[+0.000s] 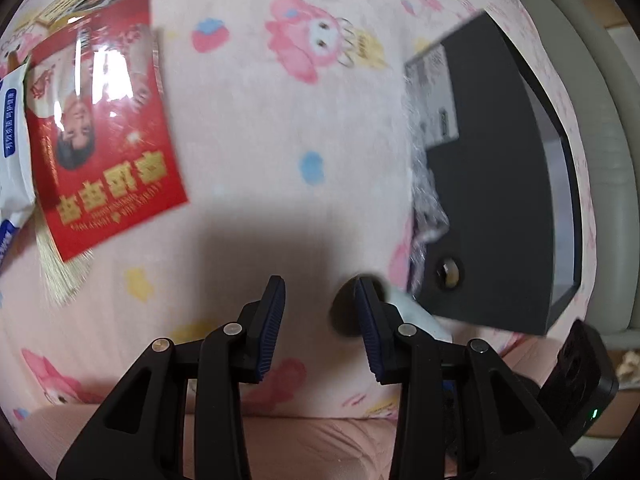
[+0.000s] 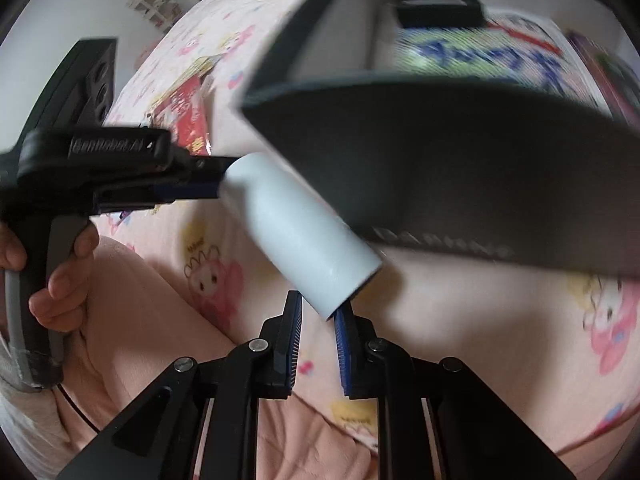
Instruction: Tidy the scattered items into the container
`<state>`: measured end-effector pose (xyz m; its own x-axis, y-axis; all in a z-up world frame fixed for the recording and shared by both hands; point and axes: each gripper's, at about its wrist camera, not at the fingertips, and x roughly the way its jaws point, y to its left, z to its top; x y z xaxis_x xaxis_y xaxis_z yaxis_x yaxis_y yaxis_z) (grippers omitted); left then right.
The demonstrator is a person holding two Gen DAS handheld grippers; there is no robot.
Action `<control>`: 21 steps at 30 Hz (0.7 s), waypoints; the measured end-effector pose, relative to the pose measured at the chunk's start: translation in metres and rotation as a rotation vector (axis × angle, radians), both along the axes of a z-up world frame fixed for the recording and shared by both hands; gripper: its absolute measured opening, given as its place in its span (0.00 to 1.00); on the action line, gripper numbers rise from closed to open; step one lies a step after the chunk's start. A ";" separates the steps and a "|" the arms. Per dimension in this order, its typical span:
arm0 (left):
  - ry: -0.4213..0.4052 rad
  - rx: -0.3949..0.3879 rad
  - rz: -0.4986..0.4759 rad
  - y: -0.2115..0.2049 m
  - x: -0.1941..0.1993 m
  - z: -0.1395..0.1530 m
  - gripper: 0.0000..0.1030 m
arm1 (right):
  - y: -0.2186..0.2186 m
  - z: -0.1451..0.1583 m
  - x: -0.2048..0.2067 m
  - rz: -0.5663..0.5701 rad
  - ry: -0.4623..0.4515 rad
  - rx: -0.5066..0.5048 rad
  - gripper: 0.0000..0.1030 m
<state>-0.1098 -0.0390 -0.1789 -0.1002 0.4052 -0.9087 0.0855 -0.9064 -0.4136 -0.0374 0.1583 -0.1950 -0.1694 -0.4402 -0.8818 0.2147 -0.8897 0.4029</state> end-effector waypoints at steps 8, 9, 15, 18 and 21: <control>0.105 0.059 0.040 -0.003 0.031 0.022 0.35 | 0.016 -0.003 0.002 -0.058 0.001 -0.030 0.14; 0.113 0.051 0.038 -0.002 0.034 0.024 0.35 | 0.017 -0.004 0.002 -0.065 0.002 -0.035 0.15; 0.152 0.002 0.064 -0.002 0.036 0.034 0.35 | 0.021 -0.007 0.003 -0.094 0.007 -0.051 0.17; 0.180 -0.027 0.086 -0.002 0.026 0.038 0.35 | 0.020 -0.010 0.002 -0.101 0.009 -0.052 0.19; 0.178 -0.016 0.064 0.001 0.025 0.039 0.35 | 0.019 -0.013 0.002 -0.108 0.011 -0.054 0.20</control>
<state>-0.0845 -0.0383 -0.1397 -0.2850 0.3786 -0.8806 0.0700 -0.9080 -0.4131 -0.0352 0.1771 -0.2078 -0.2279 -0.4656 -0.8552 0.1232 -0.8850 0.4490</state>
